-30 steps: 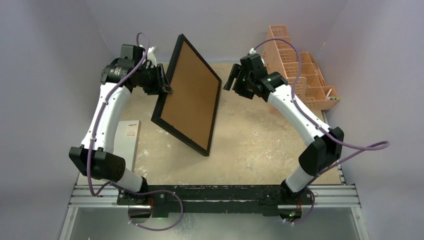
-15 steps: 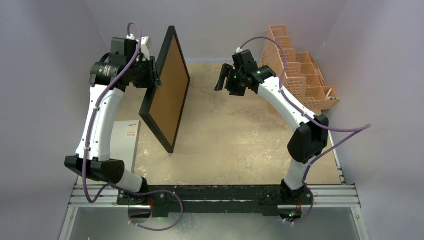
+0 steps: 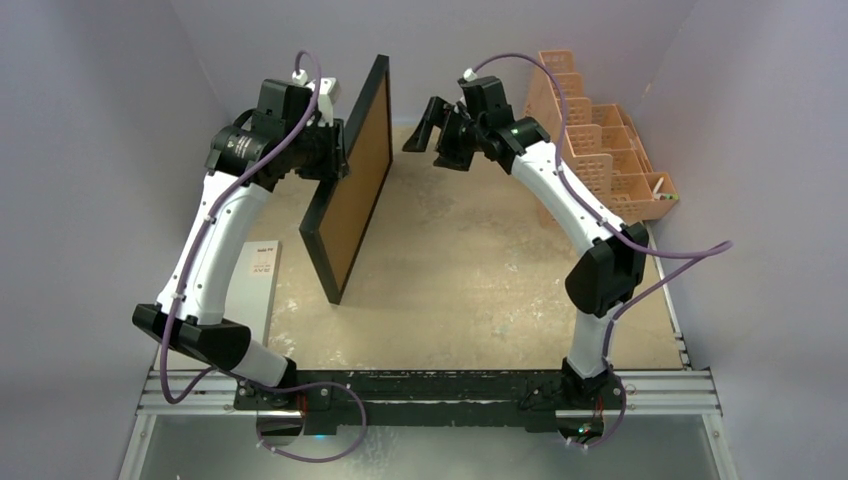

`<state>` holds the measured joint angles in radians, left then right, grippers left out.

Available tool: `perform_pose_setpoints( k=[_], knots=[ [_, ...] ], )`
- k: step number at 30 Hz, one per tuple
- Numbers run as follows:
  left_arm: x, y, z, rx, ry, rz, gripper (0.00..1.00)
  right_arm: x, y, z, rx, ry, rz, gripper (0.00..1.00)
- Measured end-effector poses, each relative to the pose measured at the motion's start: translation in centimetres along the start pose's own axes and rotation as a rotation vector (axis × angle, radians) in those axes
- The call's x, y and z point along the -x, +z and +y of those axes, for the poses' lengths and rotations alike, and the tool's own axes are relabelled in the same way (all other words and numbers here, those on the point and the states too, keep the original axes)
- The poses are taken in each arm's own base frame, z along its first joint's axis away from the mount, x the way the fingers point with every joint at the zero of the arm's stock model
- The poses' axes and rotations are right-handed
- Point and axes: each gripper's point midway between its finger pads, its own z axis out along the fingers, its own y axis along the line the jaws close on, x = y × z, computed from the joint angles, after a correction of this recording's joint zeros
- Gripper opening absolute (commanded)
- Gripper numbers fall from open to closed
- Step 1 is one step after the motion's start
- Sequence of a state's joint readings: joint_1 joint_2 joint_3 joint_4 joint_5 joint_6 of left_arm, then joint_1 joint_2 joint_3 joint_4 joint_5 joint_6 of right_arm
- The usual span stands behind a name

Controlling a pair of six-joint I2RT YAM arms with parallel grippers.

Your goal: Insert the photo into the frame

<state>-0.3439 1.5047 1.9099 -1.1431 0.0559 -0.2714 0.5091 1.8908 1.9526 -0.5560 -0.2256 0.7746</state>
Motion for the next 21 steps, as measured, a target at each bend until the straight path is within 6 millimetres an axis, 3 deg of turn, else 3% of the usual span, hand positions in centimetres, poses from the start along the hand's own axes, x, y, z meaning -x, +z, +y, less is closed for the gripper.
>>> perform_pose_setpoints(
  k=[6, 9, 11, 16, 21],
  knots=[
    [0.0, 0.1, -0.3, -0.013, -0.006, -0.009, 0.12, 1.5, -1.1, 5.2, 0.192, 0.027, -0.006, 0.92],
    [-0.1, 0.1, -0.6, -0.031, -0.005, -0.01, 0.15, 2.9, -1.8, 8.5, 0.282, -0.009, -0.035, 0.93],
    [-0.1, 0.2, -0.8, -0.045, -0.005, -0.012, 0.15, 3.1, -2.2, 9.6, 0.313, -0.025, -0.044, 0.94],
    [-0.2, 0.4, -1.4, -0.078, -0.004, -0.017, 0.18, 2.2, -1.9, 10.4, 0.333, -0.029, -0.018, 0.9],
    [-0.5, 0.7, -2.6, -0.153, -0.011, -0.022, 0.24, 1.8, -0.2, 10.3, 0.328, -0.014, 0.005, 0.88]
  ],
)
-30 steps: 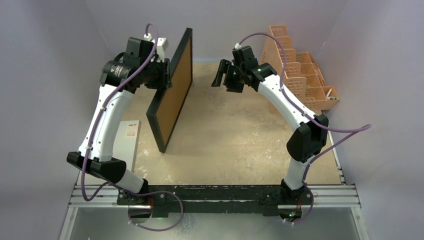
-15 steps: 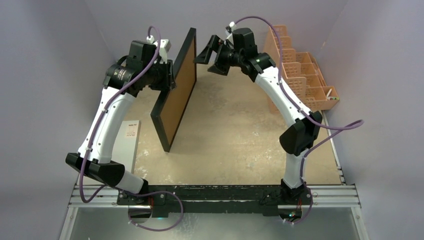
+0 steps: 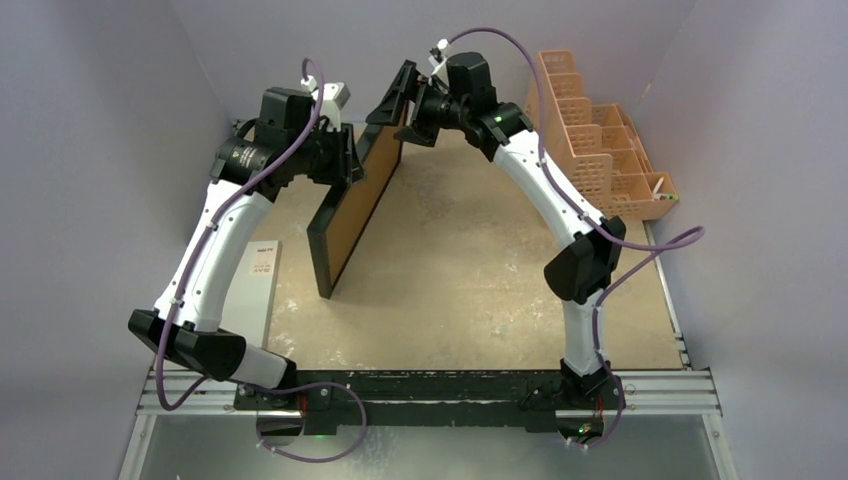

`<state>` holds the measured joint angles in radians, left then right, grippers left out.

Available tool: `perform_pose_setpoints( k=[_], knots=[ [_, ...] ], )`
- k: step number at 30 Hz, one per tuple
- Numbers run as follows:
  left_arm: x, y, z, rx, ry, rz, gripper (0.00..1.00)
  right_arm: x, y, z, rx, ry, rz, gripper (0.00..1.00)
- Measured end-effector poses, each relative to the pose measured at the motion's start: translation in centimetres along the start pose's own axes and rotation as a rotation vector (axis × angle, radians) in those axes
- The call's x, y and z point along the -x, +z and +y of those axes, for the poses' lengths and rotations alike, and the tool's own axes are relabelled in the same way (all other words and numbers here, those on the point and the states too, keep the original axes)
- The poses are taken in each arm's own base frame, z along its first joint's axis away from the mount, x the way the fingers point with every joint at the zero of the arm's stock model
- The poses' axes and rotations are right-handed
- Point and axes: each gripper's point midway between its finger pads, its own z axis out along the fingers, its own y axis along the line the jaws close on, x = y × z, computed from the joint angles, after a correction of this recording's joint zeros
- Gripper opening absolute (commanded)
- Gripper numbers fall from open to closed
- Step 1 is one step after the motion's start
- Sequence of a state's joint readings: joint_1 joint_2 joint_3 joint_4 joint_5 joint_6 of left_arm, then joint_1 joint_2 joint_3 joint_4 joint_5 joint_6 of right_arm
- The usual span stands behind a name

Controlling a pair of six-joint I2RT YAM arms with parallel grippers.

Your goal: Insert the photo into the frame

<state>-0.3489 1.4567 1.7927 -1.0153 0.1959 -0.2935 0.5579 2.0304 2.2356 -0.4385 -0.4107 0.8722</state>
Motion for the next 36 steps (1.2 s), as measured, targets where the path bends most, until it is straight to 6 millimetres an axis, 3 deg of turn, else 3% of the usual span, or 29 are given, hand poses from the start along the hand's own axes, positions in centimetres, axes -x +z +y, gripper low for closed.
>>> perform_pose_setpoints(
  k=[6, 13, 18, 24, 31, 36],
  knots=[
    [-1.2, 0.7, -2.0, -0.142, 0.0, 0.003, 0.39, -0.9, 1.4, -1.9, -0.042, 0.028, 0.029, 0.85],
    [-2.7, 1.7, -5.4, -0.378, -0.002, 0.027, 0.61, -1.9, 0.2, -4.4, -0.148, 0.061, 0.019, 0.74],
    [-4.2, 2.1, -7.5, -0.546, -0.026, 0.065, 0.62, -3.0, -1.9, -6.9, -0.236, 0.099, 0.006, 0.55],
    [-3.1, 1.6, -8.8, -0.622, -0.033, 0.03, 0.62, -4.7, -4.0, -10.7, -0.311, 0.168, 0.019, 0.4],
    [-2.1, 2.5, -8.2, -0.573, -0.067, -0.006, 0.62, -6.4, -6.8, -14.5, -0.316, 0.231, 0.029, 0.21],
    [-2.0, 5.3, -5.0, -0.396, -0.142, -0.006, 0.62, -6.9, -7.1, -16.4, -0.272, 0.191, 0.049, 0.17]
  ],
)
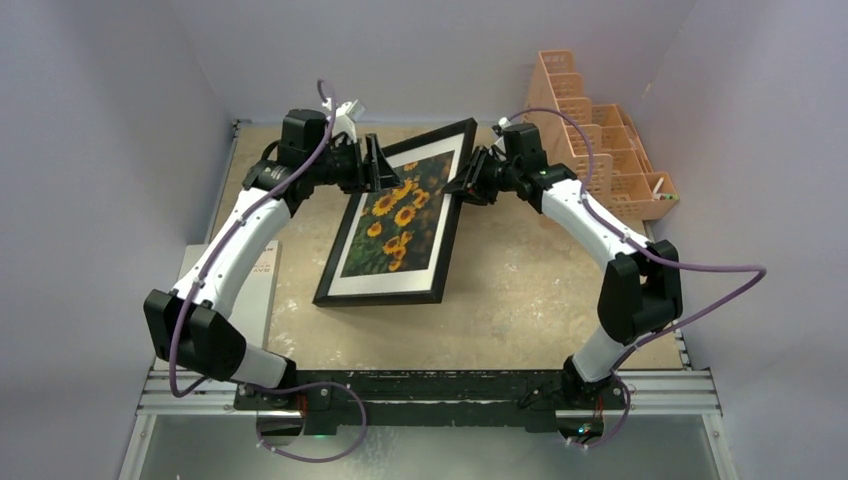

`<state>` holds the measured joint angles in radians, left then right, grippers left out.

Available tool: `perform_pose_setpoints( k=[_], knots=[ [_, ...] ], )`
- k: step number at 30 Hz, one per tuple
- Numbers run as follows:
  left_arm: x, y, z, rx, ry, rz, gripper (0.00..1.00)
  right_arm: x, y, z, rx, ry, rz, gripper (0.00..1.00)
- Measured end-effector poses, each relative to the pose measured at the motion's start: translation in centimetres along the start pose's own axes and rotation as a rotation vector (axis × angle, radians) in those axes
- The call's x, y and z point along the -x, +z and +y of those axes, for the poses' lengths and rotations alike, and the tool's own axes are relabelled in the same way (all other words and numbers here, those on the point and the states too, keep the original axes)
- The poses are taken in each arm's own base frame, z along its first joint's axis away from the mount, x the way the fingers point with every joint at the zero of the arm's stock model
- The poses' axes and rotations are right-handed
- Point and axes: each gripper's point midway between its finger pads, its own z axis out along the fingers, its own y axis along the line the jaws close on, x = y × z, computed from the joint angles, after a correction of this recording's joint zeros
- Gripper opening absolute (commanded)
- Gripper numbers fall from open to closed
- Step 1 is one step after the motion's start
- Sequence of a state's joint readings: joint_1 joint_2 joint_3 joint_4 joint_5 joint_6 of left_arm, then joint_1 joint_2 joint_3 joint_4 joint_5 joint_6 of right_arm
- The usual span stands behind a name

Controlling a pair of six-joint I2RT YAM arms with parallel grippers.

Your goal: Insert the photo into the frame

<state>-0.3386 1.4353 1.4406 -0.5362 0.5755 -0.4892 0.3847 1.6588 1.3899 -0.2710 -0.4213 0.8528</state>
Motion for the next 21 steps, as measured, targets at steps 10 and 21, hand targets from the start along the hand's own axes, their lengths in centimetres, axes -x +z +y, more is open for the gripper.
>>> perform_pose_setpoints(
  k=[10, 21],
  knots=[
    [-5.0, -1.8, 16.7, 0.467, -0.36, 0.036, 0.62, -3.4, 0.7, -6.1, -0.02, -0.038, 0.12, 0.21],
    [-7.5, -1.7, 23.1, 0.706, -0.409, 0.086, 0.64, -4.5, 2.5, -10.2, -0.05, -0.186, 0.126, 0.48]
  ],
)
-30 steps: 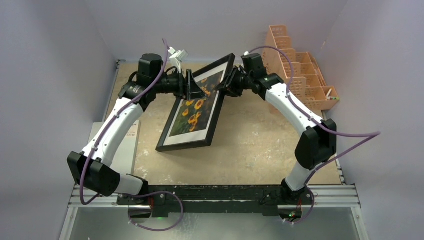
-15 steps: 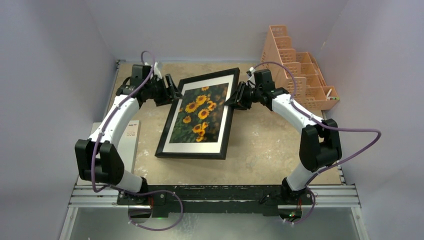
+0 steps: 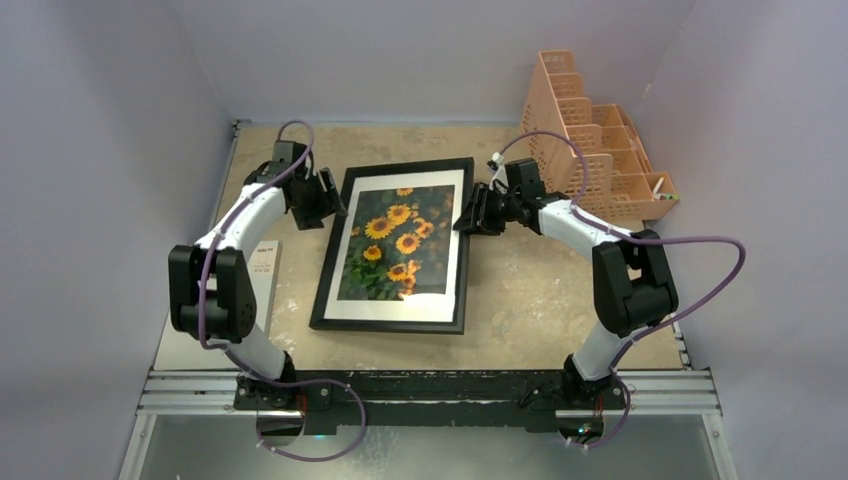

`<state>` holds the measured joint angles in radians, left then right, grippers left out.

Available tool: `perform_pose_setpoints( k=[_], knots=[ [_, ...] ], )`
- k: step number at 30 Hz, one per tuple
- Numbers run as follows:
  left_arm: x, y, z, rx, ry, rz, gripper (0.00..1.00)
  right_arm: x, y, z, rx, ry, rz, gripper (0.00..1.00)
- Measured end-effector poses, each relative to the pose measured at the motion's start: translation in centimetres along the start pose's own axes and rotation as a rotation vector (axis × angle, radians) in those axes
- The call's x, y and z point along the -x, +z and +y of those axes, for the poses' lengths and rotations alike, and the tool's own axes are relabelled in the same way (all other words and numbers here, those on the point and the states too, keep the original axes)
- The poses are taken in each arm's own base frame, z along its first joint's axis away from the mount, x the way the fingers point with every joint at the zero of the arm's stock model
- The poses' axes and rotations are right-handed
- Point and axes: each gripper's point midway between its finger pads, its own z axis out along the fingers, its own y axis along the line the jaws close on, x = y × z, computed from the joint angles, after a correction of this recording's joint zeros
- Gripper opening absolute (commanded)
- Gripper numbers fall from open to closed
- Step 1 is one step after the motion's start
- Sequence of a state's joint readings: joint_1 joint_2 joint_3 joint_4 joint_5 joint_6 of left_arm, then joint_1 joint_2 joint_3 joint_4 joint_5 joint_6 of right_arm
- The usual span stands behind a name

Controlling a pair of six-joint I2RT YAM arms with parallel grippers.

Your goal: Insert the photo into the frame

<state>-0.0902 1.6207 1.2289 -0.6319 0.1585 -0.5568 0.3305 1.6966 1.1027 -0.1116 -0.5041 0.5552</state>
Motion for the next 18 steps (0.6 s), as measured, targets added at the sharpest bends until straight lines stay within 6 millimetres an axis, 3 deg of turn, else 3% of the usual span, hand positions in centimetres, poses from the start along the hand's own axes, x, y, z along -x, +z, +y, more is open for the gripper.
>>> perform_pose_setpoints(
  k=[5, 13, 18],
  knots=[
    [3.5, 2.2, -1.3, -0.025, 0.022, -0.051, 0.64, -0.3, 1.0, -2.3, -0.043, -0.032, -0.027, 0.49],
    [10.4, 4.6, -5.0, -0.138, 0.111, -0.204, 0.64, 1.5, 1.4, -2.5, -0.054, -0.097, -0.117, 0.52],
    [13.4, 6.8, -7.0, -0.21, 0.148, -0.259, 0.63, 1.6, 1.2, -2.6, -0.085, -0.136, -0.139, 0.52]
  ],
)
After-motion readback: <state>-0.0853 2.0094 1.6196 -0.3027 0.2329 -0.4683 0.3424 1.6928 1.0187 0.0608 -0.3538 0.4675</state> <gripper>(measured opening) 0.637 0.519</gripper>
